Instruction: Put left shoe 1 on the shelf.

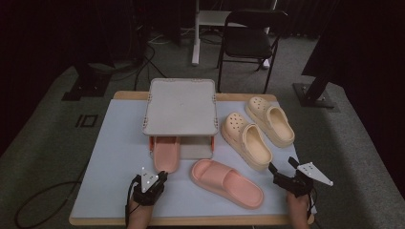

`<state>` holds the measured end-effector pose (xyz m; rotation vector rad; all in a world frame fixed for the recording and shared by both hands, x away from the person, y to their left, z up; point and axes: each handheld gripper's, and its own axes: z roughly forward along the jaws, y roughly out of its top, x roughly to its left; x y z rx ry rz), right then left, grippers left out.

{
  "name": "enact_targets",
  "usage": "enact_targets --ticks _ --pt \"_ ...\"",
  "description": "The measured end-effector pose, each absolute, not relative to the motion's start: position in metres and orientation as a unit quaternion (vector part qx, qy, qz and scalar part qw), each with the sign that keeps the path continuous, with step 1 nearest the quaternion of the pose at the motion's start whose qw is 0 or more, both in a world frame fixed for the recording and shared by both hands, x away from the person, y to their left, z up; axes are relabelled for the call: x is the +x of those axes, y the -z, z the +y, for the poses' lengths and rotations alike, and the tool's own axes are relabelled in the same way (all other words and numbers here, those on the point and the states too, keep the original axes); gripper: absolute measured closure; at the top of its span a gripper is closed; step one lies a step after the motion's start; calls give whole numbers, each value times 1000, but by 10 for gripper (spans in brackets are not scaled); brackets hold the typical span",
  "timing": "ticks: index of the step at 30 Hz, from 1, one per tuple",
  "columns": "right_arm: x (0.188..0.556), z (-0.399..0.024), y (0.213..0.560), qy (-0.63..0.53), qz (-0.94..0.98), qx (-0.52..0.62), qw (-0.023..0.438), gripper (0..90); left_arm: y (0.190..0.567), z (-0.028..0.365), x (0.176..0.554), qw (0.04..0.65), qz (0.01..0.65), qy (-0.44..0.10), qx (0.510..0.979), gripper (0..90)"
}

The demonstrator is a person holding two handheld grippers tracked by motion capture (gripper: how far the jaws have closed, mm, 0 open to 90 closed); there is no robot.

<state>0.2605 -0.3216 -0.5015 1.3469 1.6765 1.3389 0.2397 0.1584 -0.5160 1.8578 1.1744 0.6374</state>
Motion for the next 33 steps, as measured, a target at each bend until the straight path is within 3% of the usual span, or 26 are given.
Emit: enact_targets --ticks 33 --pt "261 -322 502 -503 633 506 300 109 518 159 299 389 486 -261 738 816"
